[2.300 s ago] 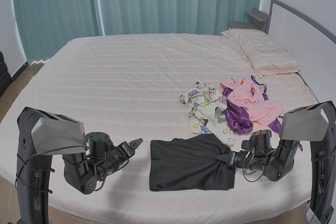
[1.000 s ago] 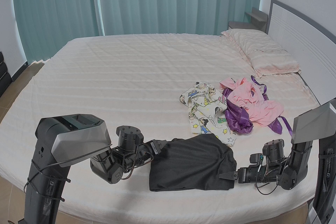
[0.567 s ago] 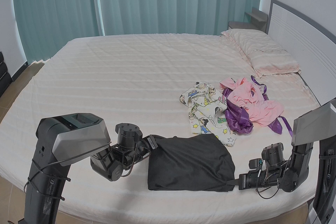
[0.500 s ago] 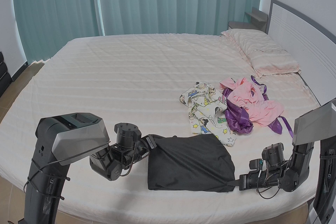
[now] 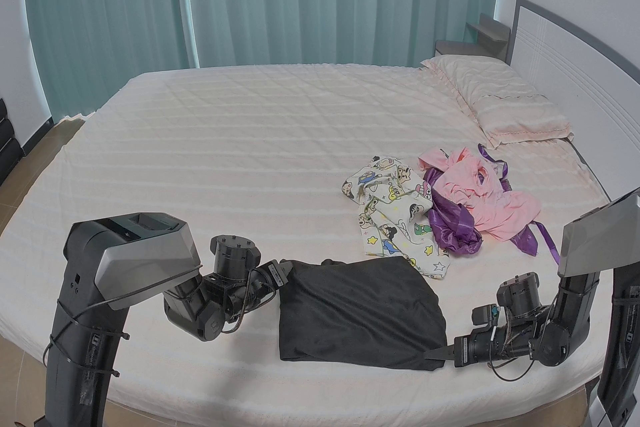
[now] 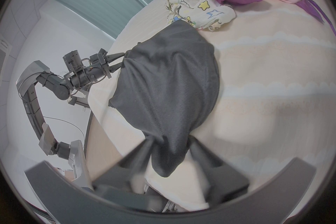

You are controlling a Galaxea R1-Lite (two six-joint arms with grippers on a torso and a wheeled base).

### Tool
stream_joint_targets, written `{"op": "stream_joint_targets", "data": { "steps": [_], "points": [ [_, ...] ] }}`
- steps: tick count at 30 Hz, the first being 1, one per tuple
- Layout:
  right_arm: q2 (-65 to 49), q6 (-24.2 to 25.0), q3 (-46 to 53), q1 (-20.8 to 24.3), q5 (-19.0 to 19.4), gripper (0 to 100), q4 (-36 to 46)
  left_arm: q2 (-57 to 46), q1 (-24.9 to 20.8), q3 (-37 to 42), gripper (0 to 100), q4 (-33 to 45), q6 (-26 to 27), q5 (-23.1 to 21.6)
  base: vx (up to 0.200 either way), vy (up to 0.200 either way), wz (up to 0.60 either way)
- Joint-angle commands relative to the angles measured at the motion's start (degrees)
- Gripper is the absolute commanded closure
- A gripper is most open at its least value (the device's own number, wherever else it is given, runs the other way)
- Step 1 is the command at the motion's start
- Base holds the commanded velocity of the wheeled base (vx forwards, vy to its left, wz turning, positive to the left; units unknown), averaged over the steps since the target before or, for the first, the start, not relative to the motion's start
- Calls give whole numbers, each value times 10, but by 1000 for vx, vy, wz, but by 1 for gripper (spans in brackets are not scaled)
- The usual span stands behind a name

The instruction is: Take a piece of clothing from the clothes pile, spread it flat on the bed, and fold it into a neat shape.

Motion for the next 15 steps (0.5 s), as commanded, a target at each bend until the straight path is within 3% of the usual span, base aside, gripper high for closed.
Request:
{"op": "stream_joint_targets", "data": {
  "steps": [1,7,12,15],
  "points": [
    [-3,1,-3,-3,1,0,-6,-3,0,1,0,1,-1,0,0,0,0],
    [-43,19,-33,-57,9,0,-17,-64,8,81,0,-5,-12,-9,0,0,0],
    [-25,99,-83,-57,6,0,-29,-100,-7,170,0,-54,-25,-47,0,0,0],
    [-2,161,-117,-47,-25,0,-53,-96,-32,248,0,-137,-27,-77,0,0,0]
  ]
}}
